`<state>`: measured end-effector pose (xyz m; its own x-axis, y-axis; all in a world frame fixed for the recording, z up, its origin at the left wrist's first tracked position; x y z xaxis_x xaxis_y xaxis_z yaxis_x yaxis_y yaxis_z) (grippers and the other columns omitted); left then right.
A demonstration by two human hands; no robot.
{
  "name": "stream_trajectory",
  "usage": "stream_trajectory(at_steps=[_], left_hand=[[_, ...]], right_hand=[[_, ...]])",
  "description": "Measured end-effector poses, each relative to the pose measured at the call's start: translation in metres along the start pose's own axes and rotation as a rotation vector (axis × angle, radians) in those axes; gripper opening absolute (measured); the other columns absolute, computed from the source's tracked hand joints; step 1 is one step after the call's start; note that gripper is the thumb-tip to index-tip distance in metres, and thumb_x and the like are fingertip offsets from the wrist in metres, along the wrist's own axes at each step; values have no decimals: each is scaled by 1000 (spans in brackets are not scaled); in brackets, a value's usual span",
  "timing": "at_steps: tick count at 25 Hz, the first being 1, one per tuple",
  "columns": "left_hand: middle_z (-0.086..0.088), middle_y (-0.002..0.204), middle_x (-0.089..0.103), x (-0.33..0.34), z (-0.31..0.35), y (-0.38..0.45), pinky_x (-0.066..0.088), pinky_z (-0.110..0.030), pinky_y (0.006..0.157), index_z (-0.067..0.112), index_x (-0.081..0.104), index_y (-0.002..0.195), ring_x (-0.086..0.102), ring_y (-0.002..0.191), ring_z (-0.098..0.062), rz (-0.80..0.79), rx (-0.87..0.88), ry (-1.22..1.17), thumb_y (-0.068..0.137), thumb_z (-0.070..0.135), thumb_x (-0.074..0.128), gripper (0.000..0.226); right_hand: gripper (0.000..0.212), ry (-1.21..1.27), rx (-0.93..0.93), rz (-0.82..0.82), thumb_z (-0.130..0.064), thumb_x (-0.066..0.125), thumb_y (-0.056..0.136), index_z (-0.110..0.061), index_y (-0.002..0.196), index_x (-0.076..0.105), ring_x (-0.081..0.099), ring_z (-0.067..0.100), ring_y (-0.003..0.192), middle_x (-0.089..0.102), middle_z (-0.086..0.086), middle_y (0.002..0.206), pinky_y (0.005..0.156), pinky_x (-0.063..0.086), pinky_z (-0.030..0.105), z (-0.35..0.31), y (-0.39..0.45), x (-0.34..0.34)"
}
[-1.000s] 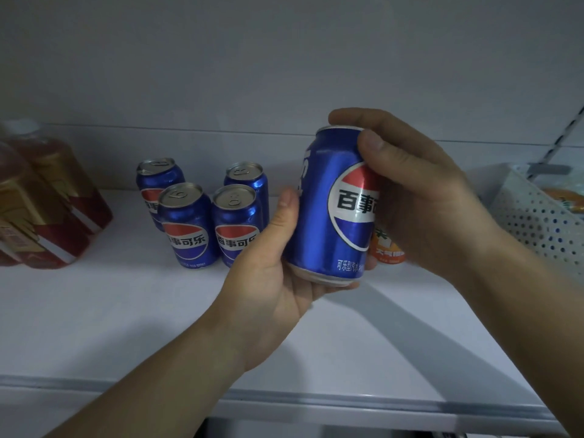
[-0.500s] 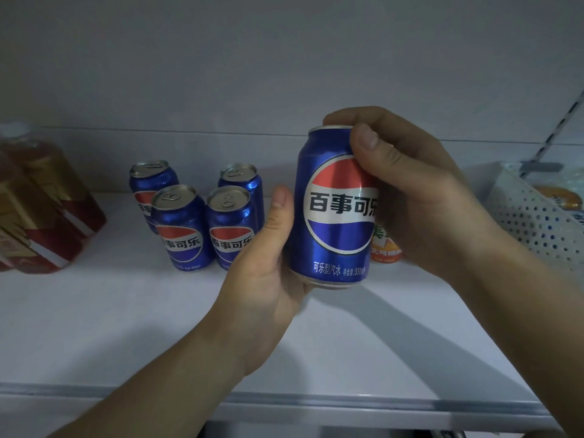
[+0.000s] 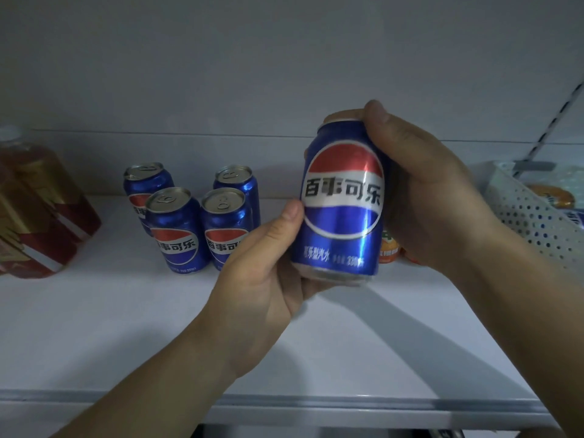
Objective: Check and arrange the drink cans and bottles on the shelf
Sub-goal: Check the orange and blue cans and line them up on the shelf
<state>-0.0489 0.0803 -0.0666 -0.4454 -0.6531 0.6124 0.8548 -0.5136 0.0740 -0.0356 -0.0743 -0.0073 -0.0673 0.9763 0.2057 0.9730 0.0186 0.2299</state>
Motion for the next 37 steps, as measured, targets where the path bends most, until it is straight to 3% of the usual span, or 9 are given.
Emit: stream_trajectory(at_steps=[4,6,10,15,19,21,24,30,37], left_hand=[[-20,117,72,-3,3,-1,64,-39,73,14,75,113,74,97,-36,-67,-79,12,74,52,77,55],[-21,102,75,-1,3,-1,62,-30,58,15,79,104,77,76,-32,-64,-121,101,69,66,69,62],[-20,86,77,4,9,-3,59,-25,50,18,81,93,74,61,-25,-69,-167,196,60,73,53,70],[-20,86,74,2,13,-3,54,-27,48,15,80,94,69,56,-25,-69,-160,222,68,73,54,68],[-12,102,75,-8,13,-5,55,-29,58,11,68,117,72,77,-24,-65,-65,407,62,62,83,77],[-4,114,75,-13,14,-5,58,-30,71,21,60,125,73,98,-21,-27,50,581,62,43,86,72],[1,124,71,-17,17,-5,57,-36,92,24,57,130,66,117,-19,8,167,648,67,32,82,69],[12,119,71,-23,30,-6,57,-29,90,34,60,121,67,114,-12,152,375,735,57,15,88,72],[15,119,71,-27,43,-15,57,-45,95,37,61,122,66,118,-14,183,422,754,56,6,85,77]], right_hand=[[49,-327,124,139,-59,45,100,-19,97,73,79,19,83,81,5,89,78,61,35,-1,-4,2],[57,-458,183,152,-64,35,102,-23,95,75,79,18,81,81,4,87,80,59,36,4,-4,2],[65,-499,236,124,-67,28,103,-24,100,77,77,13,74,80,0,85,70,55,32,9,-2,2],[62,-539,219,160,-68,35,100,-22,98,77,78,21,87,81,3,91,94,59,48,8,-4,3],[48,-528,84,159,-57,39,104,-29,84,72,78,13,75,79,-2,80,71,65,36,2,-8,7],[35,-511,-80,107,-47,43,105,-30,95,72,77,6,80,80,-9,87,68,60,22,-1,-10,10],[33,-423,-265,-12,-39,48,98,-20,115,68,73,4,92,76,-7,99,74,56,17,-3,-13,17],[43,-441,-430,-242,-19,65,99,-9,139,52,64,21,126,67,6,132,99,54,33,1,-16,16],[63,-456,-494,-312,-17,79,83,-10,139,51,62,28,130,65,11,137,104,50,37,-2,-23,24]])
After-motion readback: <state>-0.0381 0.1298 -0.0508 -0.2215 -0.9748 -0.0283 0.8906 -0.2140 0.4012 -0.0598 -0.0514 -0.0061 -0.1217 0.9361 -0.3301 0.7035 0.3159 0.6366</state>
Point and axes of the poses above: each hand's wrist, its own y-axis towards the middle knuckle, its own x-axis out of the palm, z = x × y, the point moved 2 cm from there along y, towards the middle knuckle
